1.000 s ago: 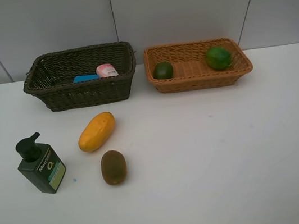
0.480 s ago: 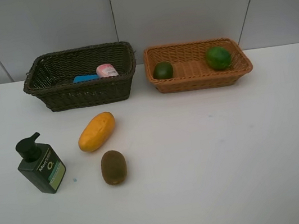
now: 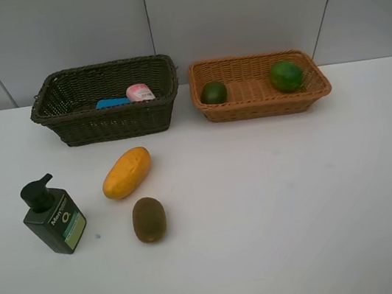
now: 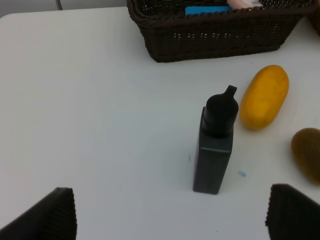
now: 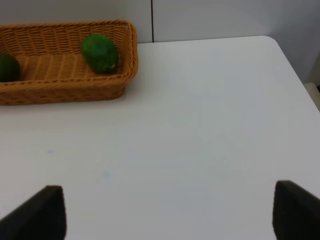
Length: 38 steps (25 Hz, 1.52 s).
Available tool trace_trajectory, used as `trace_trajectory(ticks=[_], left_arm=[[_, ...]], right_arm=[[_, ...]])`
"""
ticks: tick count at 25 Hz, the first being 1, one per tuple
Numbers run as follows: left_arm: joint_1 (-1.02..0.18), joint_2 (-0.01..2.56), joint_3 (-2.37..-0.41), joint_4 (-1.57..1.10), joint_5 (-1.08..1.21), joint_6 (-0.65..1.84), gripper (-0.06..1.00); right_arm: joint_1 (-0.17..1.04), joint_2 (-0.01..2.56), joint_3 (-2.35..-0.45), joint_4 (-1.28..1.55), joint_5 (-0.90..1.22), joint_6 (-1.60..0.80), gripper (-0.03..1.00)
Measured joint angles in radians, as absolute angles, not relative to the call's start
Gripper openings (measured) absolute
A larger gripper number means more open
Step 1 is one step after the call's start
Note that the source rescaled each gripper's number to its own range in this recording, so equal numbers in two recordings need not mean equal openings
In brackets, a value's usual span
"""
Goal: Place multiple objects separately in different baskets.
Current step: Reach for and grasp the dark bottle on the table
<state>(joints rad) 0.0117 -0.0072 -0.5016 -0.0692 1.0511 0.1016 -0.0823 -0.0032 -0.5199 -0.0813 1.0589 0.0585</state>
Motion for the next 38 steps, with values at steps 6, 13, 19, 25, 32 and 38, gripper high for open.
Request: trace_trajectory(ticks=[6, 13, 19, 25, 32, 38], left_arm=[[0.012, -0.007, -0.502, -0.069, 1.051, 0.102, 1.0], [0.012, 0.012, -0.531, -0.07, 1.051, 0.098, 1.0], [0.012, 0.235, -0.656, -0.073, 1.048, 0.098, 1.0], [0.012, 0.529, -0.756, -0.076, 1.024, 0.127, 1.0], [0.012, 0.787, -0.782, -0.109, 0.948, 0.183, 1.0], [0.012, 0.928, -0.782, -0.126, 0.932, 0.234, 1.0]], right_arm=[[-0.082, -0.003, -0.52, -0.081, 1.059, 0.059, 1.0], [-0.082, -0.003, -0.52, -0.081, 1.059, 0.06, 1.0], [-0.082, -0.003, -0.52, -0.081, 1.059, 0.06, 1.0], [-0.082, -0.003, -0.52, -0.081, 1.059, 0.06, 1.0], [-0.082, -0.003, -0.52, -0.081, 1.059, 0.06, 1.0], [-0.082, -0.003, -0.52, -0.081, 1.059, 0.06, 1.0]])
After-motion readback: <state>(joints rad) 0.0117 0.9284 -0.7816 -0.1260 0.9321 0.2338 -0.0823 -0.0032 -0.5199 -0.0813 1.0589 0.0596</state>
